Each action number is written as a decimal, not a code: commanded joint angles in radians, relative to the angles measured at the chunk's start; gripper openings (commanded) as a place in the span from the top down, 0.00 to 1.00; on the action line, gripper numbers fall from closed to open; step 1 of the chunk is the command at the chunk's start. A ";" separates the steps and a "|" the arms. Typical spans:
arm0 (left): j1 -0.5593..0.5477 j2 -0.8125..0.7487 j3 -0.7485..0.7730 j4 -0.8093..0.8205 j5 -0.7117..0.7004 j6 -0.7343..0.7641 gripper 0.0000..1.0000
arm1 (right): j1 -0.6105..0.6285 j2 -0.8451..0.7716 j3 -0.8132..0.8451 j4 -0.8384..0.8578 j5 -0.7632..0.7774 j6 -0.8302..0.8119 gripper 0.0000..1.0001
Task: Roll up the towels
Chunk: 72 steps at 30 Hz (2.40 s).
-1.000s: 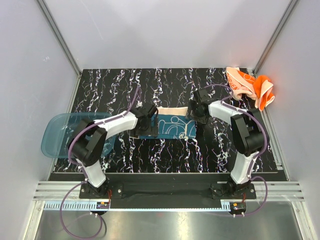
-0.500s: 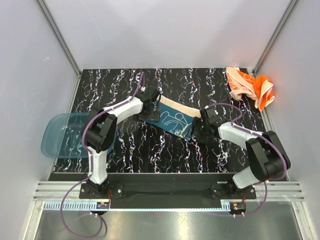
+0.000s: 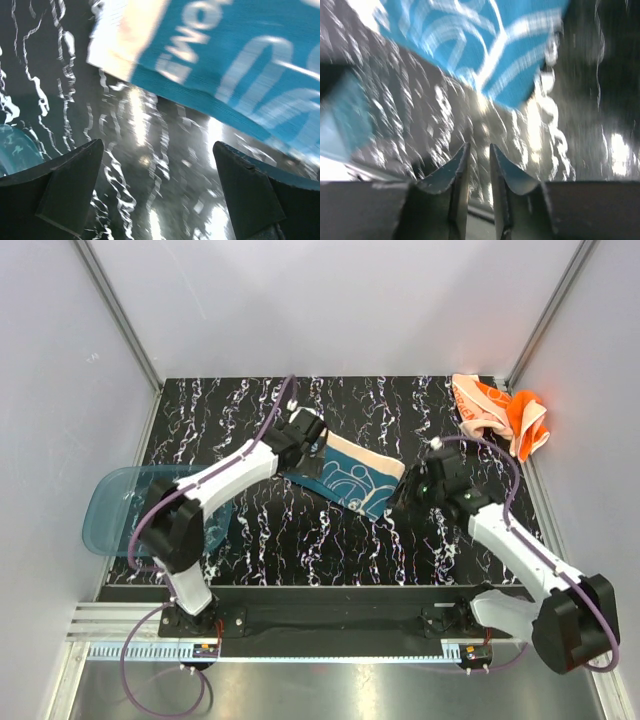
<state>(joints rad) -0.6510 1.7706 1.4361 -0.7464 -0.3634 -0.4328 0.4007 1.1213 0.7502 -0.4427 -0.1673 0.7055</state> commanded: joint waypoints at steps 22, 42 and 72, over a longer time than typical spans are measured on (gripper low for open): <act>-0.233 -0.247 -0.207 0.094 0.004 -0.060 0.06 | -0.284 0.661 -0.075 0.756 -0.434 0.109 1.00; -0.581 -0.203 -0.170 0.355 -0.273 0.212 0.11 | -0.261 0.100 0.162 0.049 -0.072 -0.101 0.00; -0.613 -0.007 -0.243 0.478 0.101 0.358 0.37 | -0.261 -0.193 0.057 -0.214 0.078 -0.083 0.00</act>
<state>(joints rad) -1.2678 1.7302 1.1839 -0.3351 -0.2935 -0.0986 0.1368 0.9489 0.8143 -0.6415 -0.0975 0.6109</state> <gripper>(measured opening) 0.640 0.994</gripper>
